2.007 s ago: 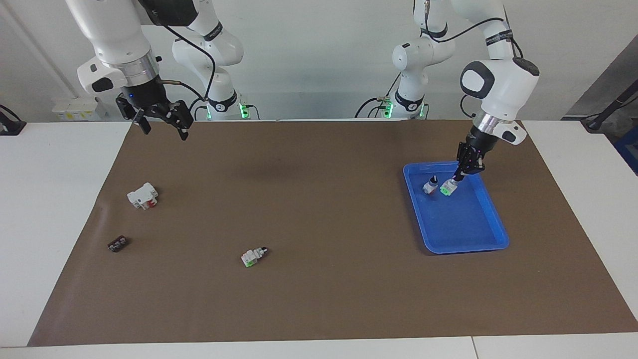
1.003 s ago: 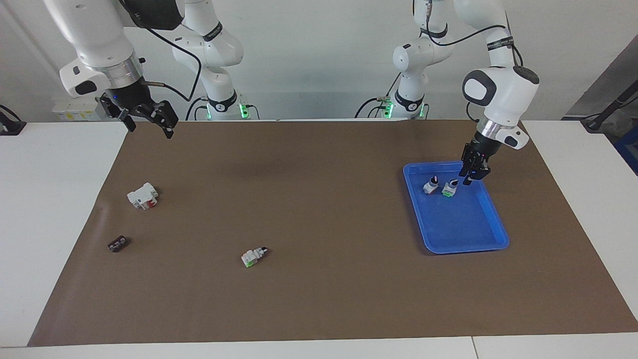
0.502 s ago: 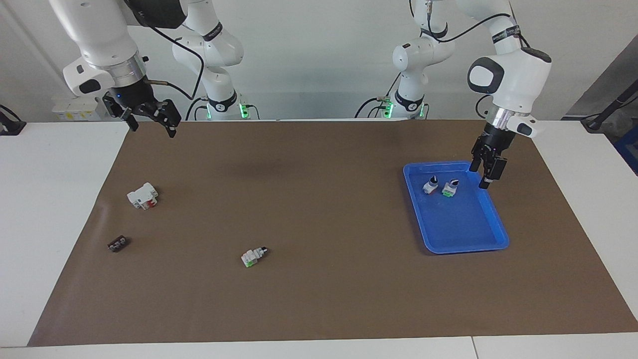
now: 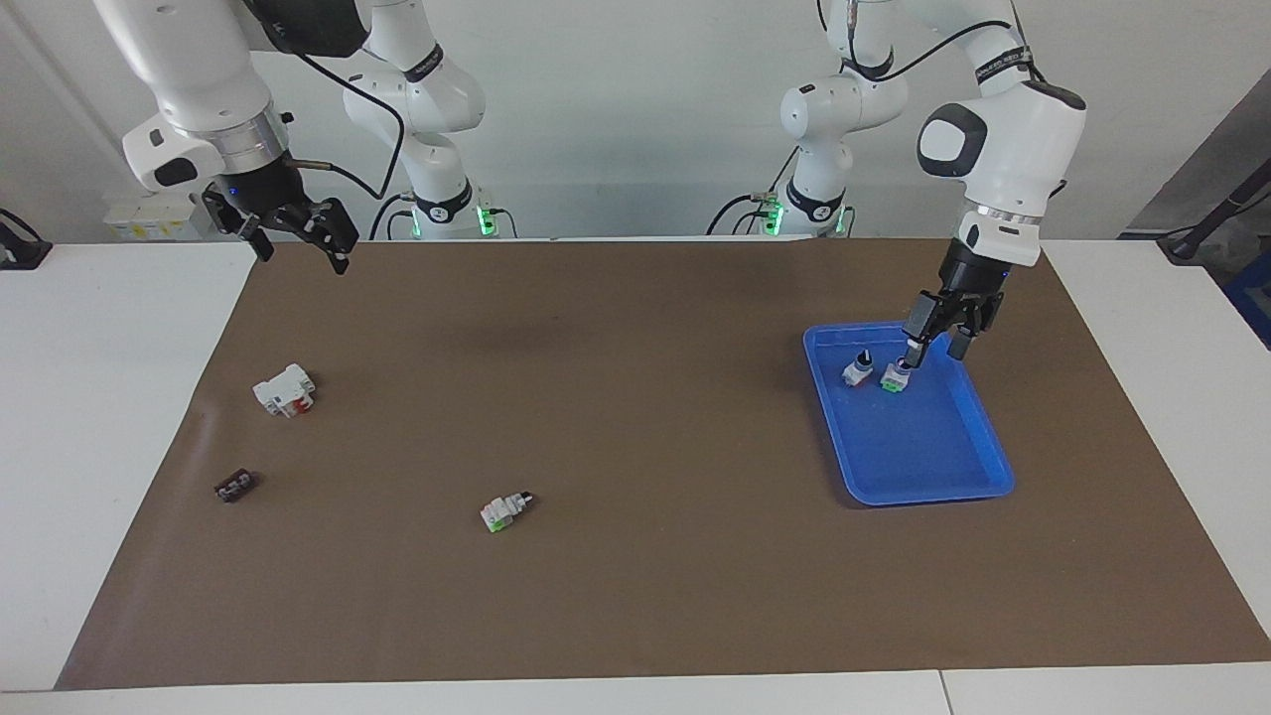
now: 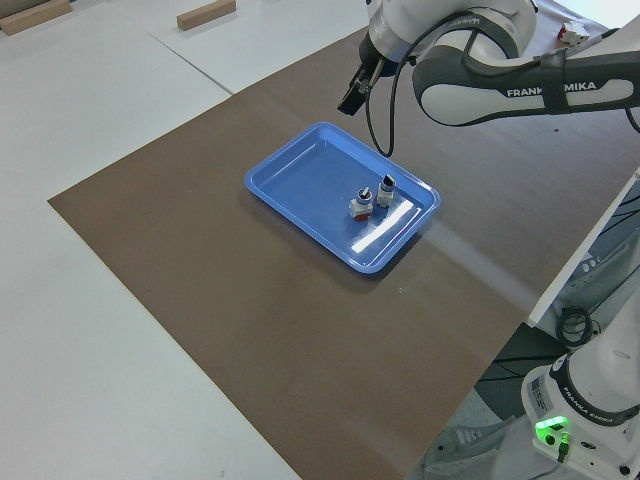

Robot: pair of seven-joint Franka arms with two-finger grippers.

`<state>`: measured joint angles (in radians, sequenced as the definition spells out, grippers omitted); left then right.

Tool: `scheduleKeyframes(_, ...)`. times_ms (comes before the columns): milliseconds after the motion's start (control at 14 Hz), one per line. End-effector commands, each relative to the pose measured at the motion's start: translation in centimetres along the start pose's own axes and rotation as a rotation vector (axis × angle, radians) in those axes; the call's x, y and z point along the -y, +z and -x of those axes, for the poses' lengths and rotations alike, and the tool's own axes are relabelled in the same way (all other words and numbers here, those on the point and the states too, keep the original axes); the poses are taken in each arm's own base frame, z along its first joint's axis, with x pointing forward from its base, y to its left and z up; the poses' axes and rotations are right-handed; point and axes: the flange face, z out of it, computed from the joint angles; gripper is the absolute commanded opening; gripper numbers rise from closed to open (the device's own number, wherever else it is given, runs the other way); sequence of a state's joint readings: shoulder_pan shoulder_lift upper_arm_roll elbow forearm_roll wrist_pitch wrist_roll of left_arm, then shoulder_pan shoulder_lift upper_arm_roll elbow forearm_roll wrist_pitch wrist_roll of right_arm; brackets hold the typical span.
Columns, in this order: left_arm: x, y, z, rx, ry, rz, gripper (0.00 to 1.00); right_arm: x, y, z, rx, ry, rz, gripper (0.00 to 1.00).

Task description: Turn and place switch with both arms

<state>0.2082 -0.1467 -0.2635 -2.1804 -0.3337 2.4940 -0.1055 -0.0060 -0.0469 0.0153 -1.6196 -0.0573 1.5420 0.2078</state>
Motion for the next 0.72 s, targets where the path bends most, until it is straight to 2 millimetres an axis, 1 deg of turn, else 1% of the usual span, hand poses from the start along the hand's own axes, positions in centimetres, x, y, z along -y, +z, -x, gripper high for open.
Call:
scheduleKeyframes(0, -0.8, -3.3, -4.9, 0.019, 0.161, -0.081, 1.0, -0.2, -0.1, 0.7, 0.007, -0.021, -0.013, 1.0)
scheduleKeyframes(143, -2.5, -6.6, -7.7, 0.1, 0.271, -0.189, 1.0, 0.0, -0.1, 0.7, 0.007, -0.024, -0.013, 1.0)
scheduleKeyframes(215, -3.8, -8.6, -8.4, 0.145, 0.298, -0.204, 1.0, 0.0, -0.1, 0.7, 0.007, -0.024, -0.013, 1.0)
scheduleKeyframes(287, -4.7, -10.1, -9.1, 0.179, 0.314, -0.208, 1.0, 0.0, -0.1, 0.7, 0.007, -0.024, -0.013, 1.0)
scheduleKeyframes(358, -6.2, -11.1, -9.3, 0.2, 0.344, -0.205, 1.0, 0.0, -0.1, 0.7, 0.007, -0.024, -0.013, 1.0)
scheduleKeyframes(430, -7.4, -11.8, -8.9, 0.222, 0.363, -0.206, 1.0, 0.0, -0.1, 0.7, 0.007, -0.024, -0.013, 1.0)
scheduleKeyframes(573, -8.5, -12.5, -7.4, 0.284, 0.381, -0.203, 1.0, 0.0, -0.1, 0.7, 0.007, -0.024, -0.013, 1.0)
scheduleKeyframes(645, -9.6, -13.5, -6.4, 0.296, 0.407, -0.193, 1.0, 0.0, -0.1, 0.7, 0.007, -0.024, -0.013, 1.0)
